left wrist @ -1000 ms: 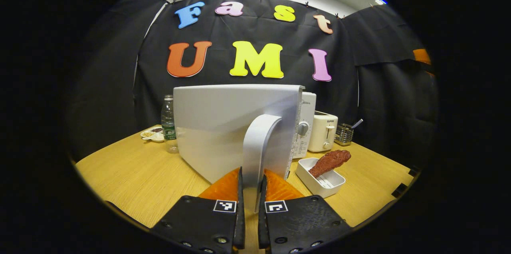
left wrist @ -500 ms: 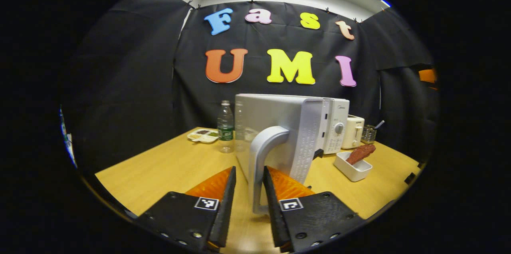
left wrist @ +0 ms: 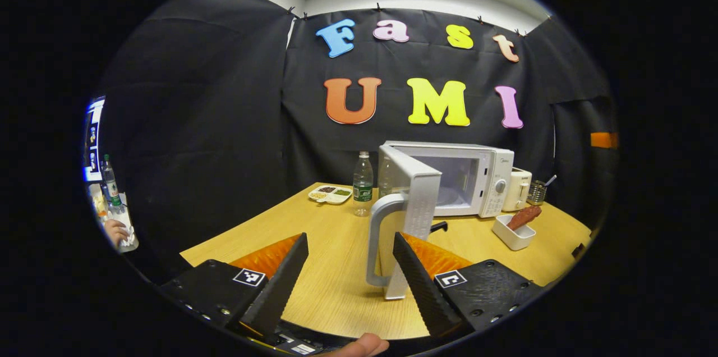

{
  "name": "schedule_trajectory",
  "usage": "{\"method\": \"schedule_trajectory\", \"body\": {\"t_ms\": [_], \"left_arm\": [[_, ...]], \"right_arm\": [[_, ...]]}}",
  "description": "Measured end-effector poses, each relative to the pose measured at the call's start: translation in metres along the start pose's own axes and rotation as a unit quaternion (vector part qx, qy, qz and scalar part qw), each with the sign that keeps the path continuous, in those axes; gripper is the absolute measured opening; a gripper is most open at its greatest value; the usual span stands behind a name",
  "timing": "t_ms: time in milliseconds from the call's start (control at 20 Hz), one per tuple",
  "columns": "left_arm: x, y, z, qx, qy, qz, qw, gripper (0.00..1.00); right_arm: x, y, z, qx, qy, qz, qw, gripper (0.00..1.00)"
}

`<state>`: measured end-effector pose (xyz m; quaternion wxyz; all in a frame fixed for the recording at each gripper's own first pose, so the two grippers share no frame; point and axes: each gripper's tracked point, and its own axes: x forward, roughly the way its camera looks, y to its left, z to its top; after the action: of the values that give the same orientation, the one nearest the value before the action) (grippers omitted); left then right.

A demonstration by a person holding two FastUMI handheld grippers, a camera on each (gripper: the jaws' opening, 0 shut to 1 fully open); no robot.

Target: Open the microwave oven with the left hand, put the food in, and close the microwave oven.

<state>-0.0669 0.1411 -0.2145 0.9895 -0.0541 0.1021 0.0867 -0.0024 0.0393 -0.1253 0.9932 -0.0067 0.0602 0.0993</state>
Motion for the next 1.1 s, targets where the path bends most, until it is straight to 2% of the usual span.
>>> {"method": "schedule_trajectory", "body": {"t_ms": [50, 100, 250, 300, 400, 450, 500, 550, 900, 950, 1000, 1100], "left_arm": [[-0.005, -0.005, 0.006, -0.003, -0.002, -0.006, 1.0, 0.82], [-0.008, -0.01, 0.013, -0.003, -0.006, -0.011, 1.0, 0.94], [-0.019, -0.028, 0.038, 0.014, -0.021, -0.023, 0.999, 0.94], [-0.019, -0.032, 0.046, 0.022, -0.024, -0.021, 0.999, 0.93], [-0.019, -0.043, 0.06, 0.031, -0.03, -0.018, 0.999, 0.93], [-0.018, -0.045, 0.07, 0.036, -0.041, -0.01, 0.998, 0.94], [-0.017, -0.05, 0.075, 0.04, -0.041, -0.008, 0.998, 0.94], [-0.016, -0.06, 0.079, 0.042, -0.038, -0.013, 0.998, 0.94], [0.007, -0.102, 0.129, 0.037, -0.064, -0.044, 0.996, 0.94], [0.012, -0.106, 0.134, 0.037, -0.067, -0.046, 0.996, 0.94], [0.018, -0.109, 0.139, 0.039, -0.07, -0.045, 0.996, 0.94], [0.025, -0.115, 0.143, 0.041, -0.073, -0.042, 0.996, 0.94]], "right_arm": [[0.002, -0.002, 0.0, -0.002, 0.0, -0.003, 1.0, 1.0], [0.004, -0.005, 0.001, -0.005, 0.0, -0.007, 1.0, 1.0], [0.015, -0.008, 0.003, -0.021, 0.005, -0.006, 1.0, 1.0], [0.021, -0.007, 0.004, -0.026, 0.006, -0.002, 1.0, 0.91], [0.035, -0.007, 0.006, -0.034, 0.009, 0.007, 0.999, 0.91], [0.043, -0.009, 0.005, -0.04, 0.012, 0.007, 0.999, 1.0], [0.052, -0.012, 0.003, -0.044, 0.016, 0.008, 0.999, 0.92], [0.063, -0.016, -0.001, -0.046, 0.026, 0.009, 0.999, 1.0], [0.131, -0.029, -0.049, -0.007, 0.138, 0.044, 0.989, 1.0], [0.14, -0.027, -0.058, 0.001, 0.159, 0.055, 0.986, 0.92], [0.148, -0.026, -0.069, 0.012, 0.18, 0.066, 0.981, 1.0], [0.162, -0.019, -0.093, 0.038, 0.228, 0.09, 0.969, 1.0]]}}
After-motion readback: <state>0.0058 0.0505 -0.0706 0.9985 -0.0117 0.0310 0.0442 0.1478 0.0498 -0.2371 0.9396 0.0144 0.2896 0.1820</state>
